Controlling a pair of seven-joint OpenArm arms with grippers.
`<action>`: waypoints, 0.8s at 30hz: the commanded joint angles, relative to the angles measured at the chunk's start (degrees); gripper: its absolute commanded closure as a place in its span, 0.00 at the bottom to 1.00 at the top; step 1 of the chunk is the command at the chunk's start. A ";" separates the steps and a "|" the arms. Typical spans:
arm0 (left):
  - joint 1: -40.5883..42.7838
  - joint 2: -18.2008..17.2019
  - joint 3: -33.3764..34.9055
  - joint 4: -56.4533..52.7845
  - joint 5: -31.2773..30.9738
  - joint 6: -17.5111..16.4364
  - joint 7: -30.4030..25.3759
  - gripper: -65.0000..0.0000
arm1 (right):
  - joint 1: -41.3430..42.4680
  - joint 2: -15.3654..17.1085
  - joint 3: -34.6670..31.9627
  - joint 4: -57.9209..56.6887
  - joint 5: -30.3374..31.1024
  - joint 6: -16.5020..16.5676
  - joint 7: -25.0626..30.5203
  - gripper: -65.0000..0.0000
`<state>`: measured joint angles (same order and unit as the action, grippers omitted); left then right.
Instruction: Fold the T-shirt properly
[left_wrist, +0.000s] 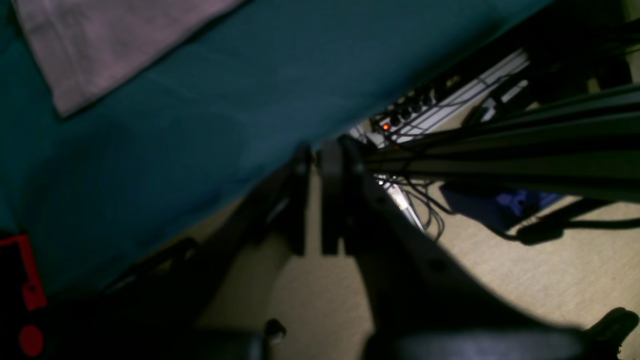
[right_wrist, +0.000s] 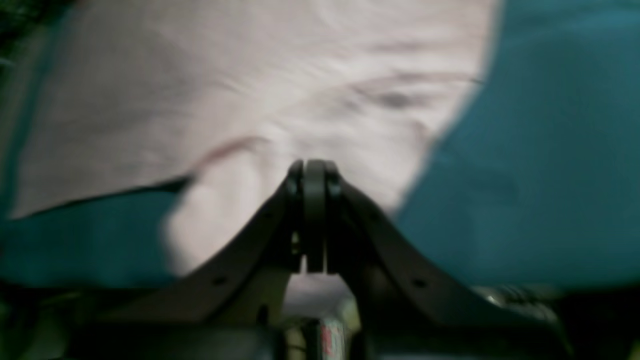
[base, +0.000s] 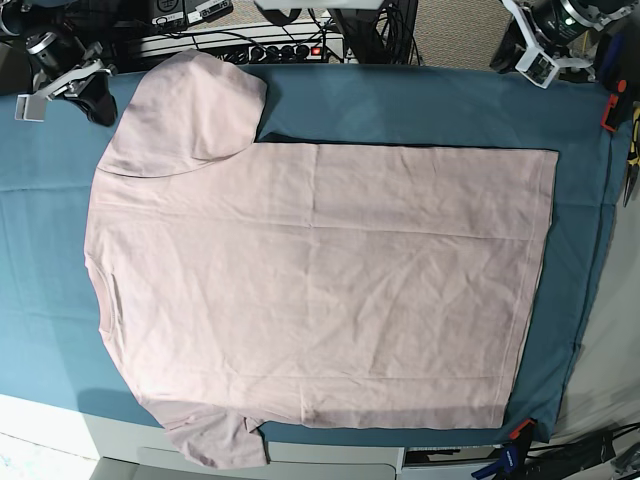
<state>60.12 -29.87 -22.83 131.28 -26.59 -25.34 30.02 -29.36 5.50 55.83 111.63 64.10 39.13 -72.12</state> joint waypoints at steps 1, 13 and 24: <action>0.63 -0.44 -0.26 0.70 -0.48 -0.20 -1.05 0.96 | -0.33 -0.20 0.48 0.74 -1.20 -2.45 2.60 1.00; -0.94 -0.48 -0.17 0.68 -0.48 -0.04 -0.39 0.96 | 0.37 -4.35 -0.37 -1.05 -17.25 -20.20 11.80 0.66; -0.92 -0.48 -0.17 0.68 -0.48 -0.04 0.22 0.96 | 4.90 -2.95 -0.37 -15.76 -5.33 -14.56 6.19 0.66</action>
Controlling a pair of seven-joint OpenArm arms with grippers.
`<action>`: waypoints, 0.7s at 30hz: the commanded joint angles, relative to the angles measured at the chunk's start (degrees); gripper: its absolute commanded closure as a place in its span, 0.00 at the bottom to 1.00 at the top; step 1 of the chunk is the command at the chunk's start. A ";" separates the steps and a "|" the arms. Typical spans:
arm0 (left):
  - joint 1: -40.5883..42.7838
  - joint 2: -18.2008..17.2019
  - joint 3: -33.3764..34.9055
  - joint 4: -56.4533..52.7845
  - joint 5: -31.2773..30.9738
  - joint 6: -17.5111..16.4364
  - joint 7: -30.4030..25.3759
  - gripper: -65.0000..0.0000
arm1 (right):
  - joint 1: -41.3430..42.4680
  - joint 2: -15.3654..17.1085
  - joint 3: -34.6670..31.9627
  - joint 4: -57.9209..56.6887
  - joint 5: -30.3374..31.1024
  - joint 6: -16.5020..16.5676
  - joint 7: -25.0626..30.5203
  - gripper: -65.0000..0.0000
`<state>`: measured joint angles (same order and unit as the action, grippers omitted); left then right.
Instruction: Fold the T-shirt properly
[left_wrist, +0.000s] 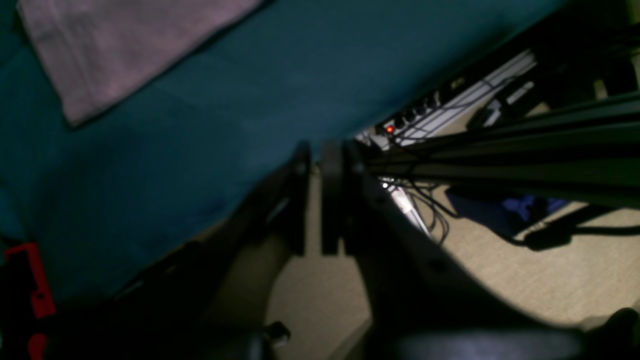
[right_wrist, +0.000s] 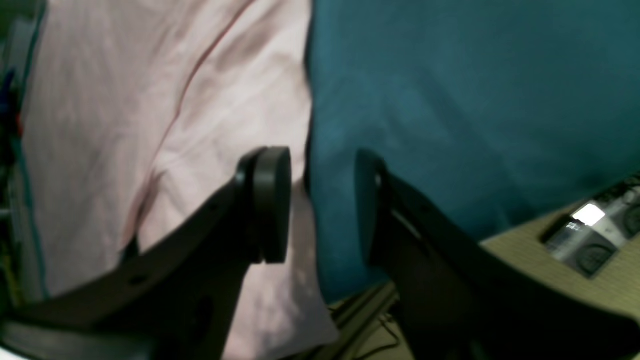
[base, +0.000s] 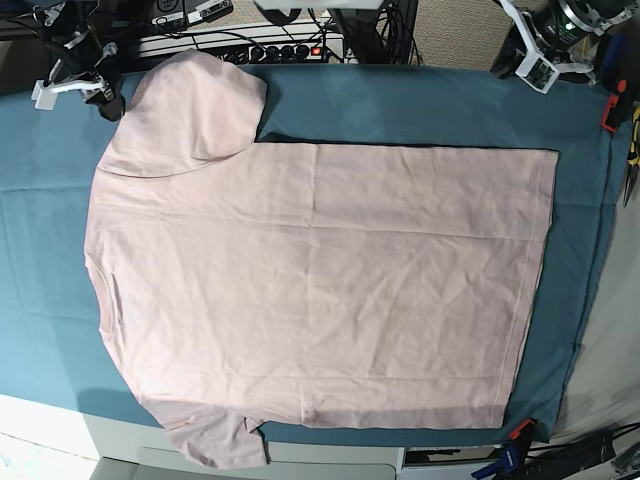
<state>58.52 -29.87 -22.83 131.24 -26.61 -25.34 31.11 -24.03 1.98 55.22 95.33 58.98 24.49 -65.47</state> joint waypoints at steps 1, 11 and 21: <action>0.68 -0.48 -0.17 0.72 -0.46 -0.07 -0.87 0.96 | -0.44 0.59 0.24 0.57 0.28 0.33 -0.79 0.66; 0.63 -0.48 -0.17 0.72 -0.46 -0.04 -0.87 0.96 | -0.92 0.57 -2.89 0.55 0.02 0.37 -2.95 0.66; 0.22 -0.44 -0.17 0.72 -0.46 5.05 0.02 0.75 | -0.90 0.59 -7.50 0.55 -4.26 2.43 -1.51 0.94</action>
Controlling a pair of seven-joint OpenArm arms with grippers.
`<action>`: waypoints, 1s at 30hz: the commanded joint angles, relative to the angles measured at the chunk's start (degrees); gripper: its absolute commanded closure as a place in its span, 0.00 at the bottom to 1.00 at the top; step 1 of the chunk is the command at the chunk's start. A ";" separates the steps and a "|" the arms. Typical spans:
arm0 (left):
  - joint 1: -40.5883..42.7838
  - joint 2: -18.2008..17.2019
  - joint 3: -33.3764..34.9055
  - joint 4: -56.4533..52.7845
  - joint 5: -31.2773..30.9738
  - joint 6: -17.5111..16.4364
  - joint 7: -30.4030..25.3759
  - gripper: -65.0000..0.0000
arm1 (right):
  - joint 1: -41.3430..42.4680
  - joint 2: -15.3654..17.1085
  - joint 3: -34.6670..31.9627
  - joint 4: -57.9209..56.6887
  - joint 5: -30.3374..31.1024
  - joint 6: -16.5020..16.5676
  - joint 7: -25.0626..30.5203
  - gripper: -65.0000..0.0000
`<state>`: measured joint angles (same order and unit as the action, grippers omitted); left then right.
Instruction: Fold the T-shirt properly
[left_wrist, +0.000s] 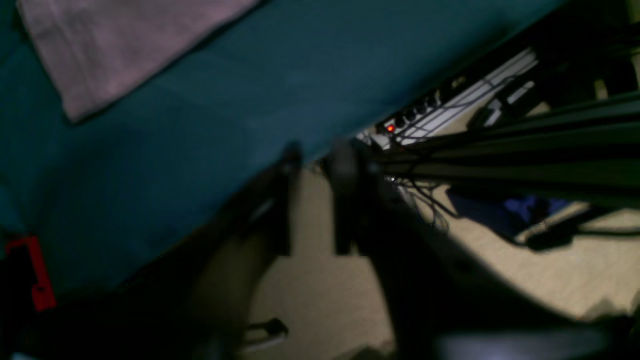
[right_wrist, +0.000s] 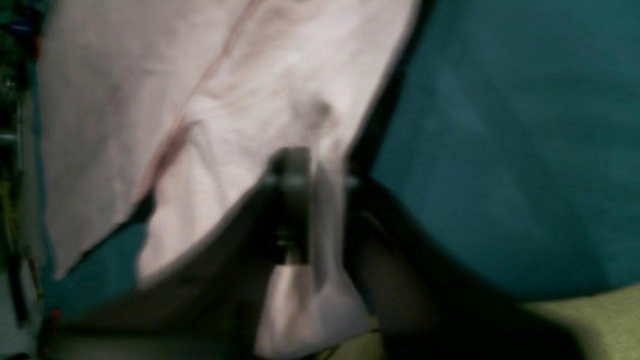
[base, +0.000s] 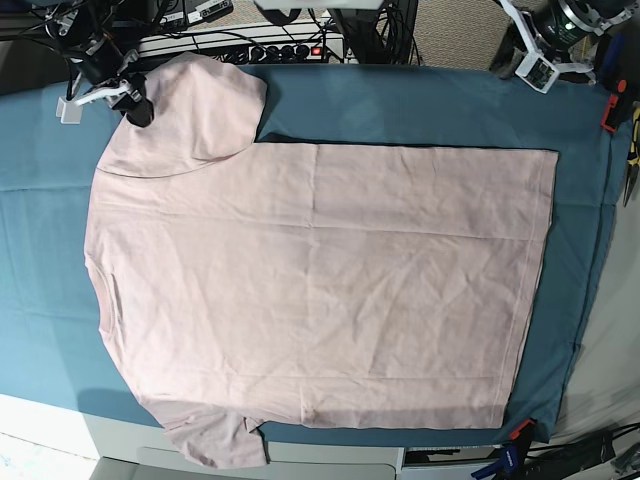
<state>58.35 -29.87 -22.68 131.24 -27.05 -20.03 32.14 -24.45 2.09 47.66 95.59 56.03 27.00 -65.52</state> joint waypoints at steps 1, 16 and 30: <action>-0.22 -0.46 -0.33 0.72 0.00 3.13 -0.35 0.70 | -0.48 0.48 0.07 0.28 -1.33 0.46 -1.49 1.00; -20.26 -0.48 -0.46 -14.12 -0.94 12.46 2.60 0.66 | -0.50 0.48 0.07 0.28 -2.75 0.44 -1.57 1.00; -34.45 -2.67 -3.08 -23.12 0.31 6.71 5.55 0.66 | -0.48 0.46 0.07 0.28 -3.65 0.46 -0.92 1.00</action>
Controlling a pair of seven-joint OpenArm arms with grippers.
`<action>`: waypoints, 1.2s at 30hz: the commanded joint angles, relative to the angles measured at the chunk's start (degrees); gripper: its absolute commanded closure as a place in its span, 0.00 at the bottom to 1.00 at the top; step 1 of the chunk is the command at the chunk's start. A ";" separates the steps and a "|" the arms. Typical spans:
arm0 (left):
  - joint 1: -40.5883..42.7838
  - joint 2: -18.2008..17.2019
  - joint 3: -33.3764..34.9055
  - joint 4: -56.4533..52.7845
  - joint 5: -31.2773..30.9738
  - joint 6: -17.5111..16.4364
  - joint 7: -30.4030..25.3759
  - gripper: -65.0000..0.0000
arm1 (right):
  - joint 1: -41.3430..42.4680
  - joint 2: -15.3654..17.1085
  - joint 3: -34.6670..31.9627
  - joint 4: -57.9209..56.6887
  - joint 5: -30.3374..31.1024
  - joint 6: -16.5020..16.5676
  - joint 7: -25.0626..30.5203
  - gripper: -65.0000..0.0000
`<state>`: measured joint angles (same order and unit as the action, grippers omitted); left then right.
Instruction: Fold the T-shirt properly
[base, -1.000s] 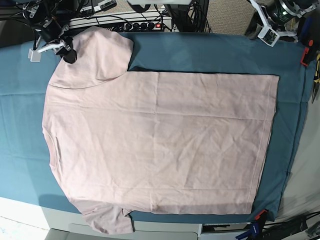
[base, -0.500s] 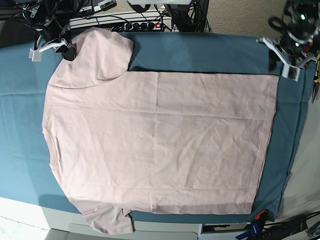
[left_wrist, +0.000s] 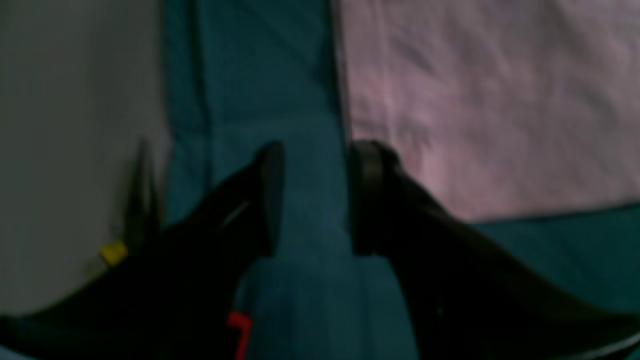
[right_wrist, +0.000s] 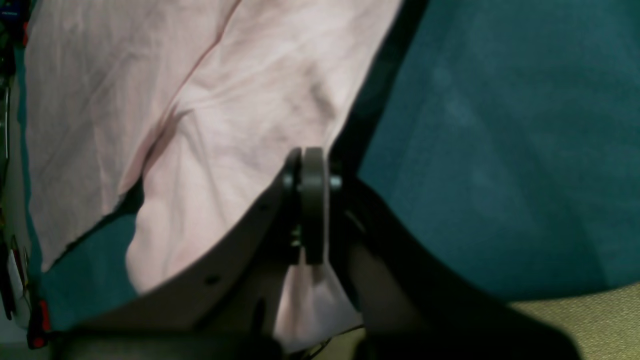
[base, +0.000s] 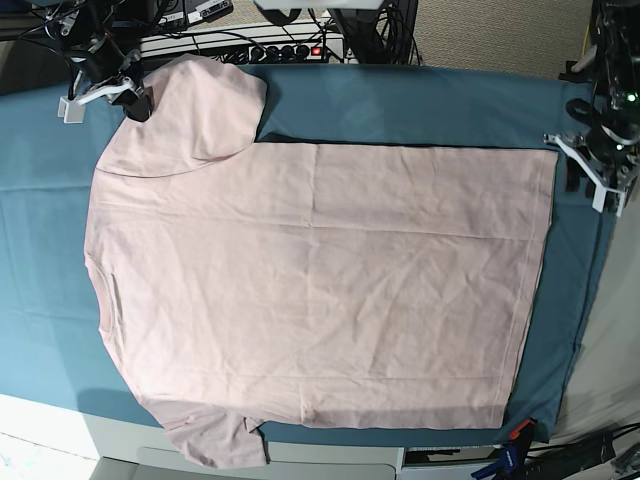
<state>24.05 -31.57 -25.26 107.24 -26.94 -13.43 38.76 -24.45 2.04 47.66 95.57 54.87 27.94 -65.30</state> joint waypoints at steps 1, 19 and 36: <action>-0.26 -0.96 -0.50 0.87 0.68 0.09 -1.11 0.66 | -0.48 0.50 0.04 0.31 -2.47 -0.48 -1.07 1.00; 0.20 4.28 -0.55 0.59 -2.05 1.36 3.34 0.66 | -0.50 0.52 0.02 0.31 -2.23 -0.50 -0.70 1.00; -1.68 4.31 -18.43 -16.00 -28.22 -9.90 12.22 0.66 | -0.46 0.55 0.00 0.31 -2.21 -0.50 -0.24 1.00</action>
<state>22.39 -26.02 -43.24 90.39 -53.95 -22.85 51.72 -24.45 2.04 47.59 95.57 54.70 27.94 -64.84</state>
